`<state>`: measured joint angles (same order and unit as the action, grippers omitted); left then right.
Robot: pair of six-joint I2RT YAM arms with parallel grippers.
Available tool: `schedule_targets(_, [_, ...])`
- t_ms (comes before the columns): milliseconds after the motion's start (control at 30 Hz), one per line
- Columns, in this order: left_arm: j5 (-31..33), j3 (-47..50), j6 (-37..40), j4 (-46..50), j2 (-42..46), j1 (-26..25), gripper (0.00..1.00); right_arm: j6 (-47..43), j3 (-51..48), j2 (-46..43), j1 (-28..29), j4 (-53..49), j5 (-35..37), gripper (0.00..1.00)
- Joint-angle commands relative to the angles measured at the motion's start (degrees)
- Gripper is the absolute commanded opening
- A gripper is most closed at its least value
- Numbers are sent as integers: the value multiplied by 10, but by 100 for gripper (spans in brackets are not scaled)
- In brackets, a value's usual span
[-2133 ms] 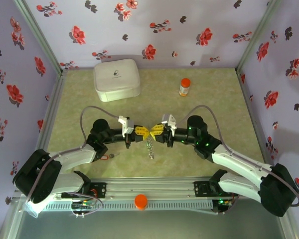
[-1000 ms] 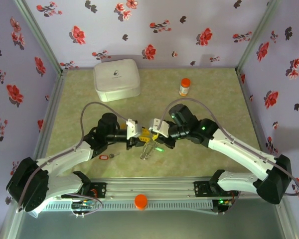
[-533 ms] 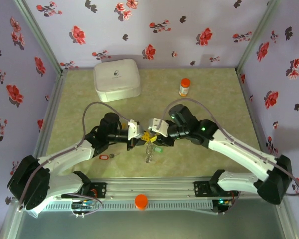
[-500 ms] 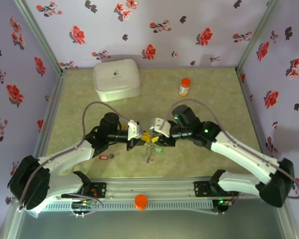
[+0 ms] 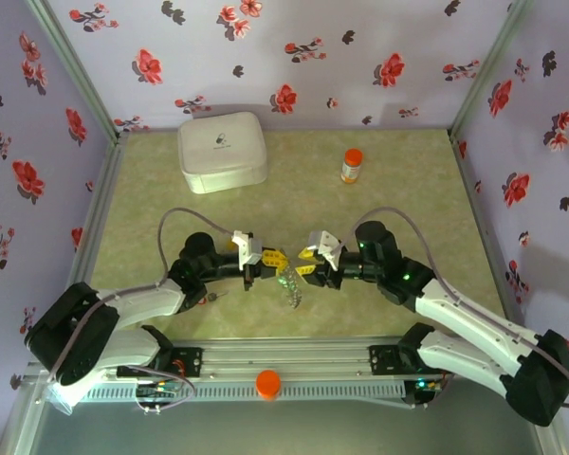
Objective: Put the keys on the keyring
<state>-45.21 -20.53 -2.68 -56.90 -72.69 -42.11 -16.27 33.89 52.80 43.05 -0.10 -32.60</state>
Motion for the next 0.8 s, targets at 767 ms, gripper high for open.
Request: schedule_targets(767, [1,-2,-16,-44,9,2,30,25,39,46,3,41,-59,0])
